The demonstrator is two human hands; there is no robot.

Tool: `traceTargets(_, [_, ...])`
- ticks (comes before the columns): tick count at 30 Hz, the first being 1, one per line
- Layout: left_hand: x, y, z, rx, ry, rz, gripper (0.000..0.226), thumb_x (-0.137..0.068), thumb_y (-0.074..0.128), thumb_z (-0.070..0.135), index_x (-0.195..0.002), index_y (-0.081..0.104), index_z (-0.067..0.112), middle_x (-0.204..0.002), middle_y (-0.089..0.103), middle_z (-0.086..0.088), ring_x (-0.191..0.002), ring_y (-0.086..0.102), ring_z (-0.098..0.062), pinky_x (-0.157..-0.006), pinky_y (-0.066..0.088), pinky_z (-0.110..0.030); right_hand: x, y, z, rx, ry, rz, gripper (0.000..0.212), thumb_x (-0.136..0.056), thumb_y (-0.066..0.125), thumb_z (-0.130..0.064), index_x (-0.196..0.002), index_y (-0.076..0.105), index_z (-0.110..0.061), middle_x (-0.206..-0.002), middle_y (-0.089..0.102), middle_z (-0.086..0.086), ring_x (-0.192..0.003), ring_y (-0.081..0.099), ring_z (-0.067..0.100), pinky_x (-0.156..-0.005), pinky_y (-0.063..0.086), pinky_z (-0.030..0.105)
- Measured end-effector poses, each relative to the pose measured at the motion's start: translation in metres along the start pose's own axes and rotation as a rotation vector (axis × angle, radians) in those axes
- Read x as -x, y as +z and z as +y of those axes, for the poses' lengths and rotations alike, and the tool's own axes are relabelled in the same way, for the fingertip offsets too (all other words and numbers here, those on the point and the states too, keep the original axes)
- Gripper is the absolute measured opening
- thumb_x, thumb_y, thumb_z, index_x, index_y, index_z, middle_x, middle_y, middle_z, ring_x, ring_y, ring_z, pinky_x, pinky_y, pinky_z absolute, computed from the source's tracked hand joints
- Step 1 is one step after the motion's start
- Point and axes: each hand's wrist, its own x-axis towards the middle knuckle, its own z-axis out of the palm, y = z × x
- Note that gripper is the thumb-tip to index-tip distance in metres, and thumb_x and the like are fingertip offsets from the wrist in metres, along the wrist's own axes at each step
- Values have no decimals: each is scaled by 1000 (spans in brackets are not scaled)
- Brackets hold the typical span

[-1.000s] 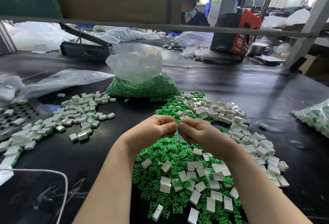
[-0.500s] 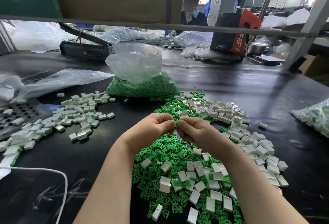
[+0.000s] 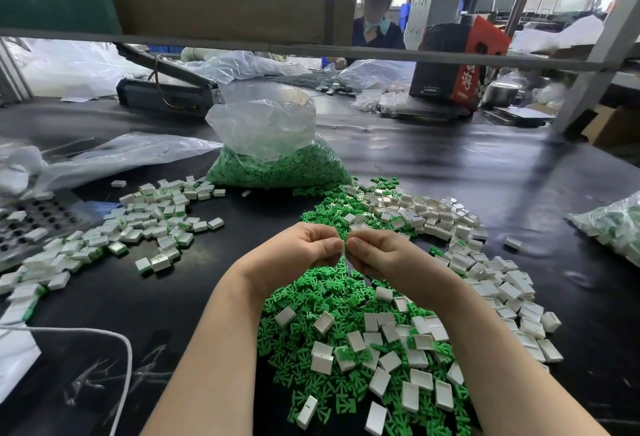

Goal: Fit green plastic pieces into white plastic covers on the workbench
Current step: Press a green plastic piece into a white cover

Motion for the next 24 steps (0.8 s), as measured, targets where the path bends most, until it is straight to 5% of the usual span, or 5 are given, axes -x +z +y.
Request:
traceTargets(5, [2,-1,0,-77,-22,1,23,-99,51,11,-91,59,-9,-72,52,2,-75,47,-11,-77,41,-23,-1,1,1,69,-16,-31,32,-103,45,-18,-85,52,8,-66,44,-2,-64,39,13,-62,35,26])
traceTargets(10, [0,1,2,-138,-15,54,23,-100,51,13,-78,58,9,-65,51,8,-68,45,-9,-72,39,-26,-1,2,-1,-52,39,11,31,-104,43,-17,-77,53,-7,-53,46,-15,-52,40,0,-56,35,16])
traceTargets(16, [0,3,2,-279,52,181,26,-99,54,22,-74,57,19,-64,44,0,-62,37,-16,-61,32,-33,0,-1,0,-340,171,61,34,-103,41,-23,-73,54,-12,-54,39,-1,-47,31,10,-43,25,18])
traceTargets(20, [2,2,3,-134,36,189,27,-101,49,19,-77,59,12,-68,42,-8,-66,35,-20,-63,29,-33,-2,-4,4,-467,153,90,15,-99,50,-14,-84,52,-12,-59,42,-3,-51,34,8,-46,25,17])
traceTargets(24, [3,2,3,-28,9,150,30,-101,48,21,-75,60,11,-66,44,-2,-61,38,-10,-58,31,-23,-3,-2,5,-344,67,142,11,-96,56,-12,-86,58,-8,-66,49,4,-55,40,8,-53,34,16])
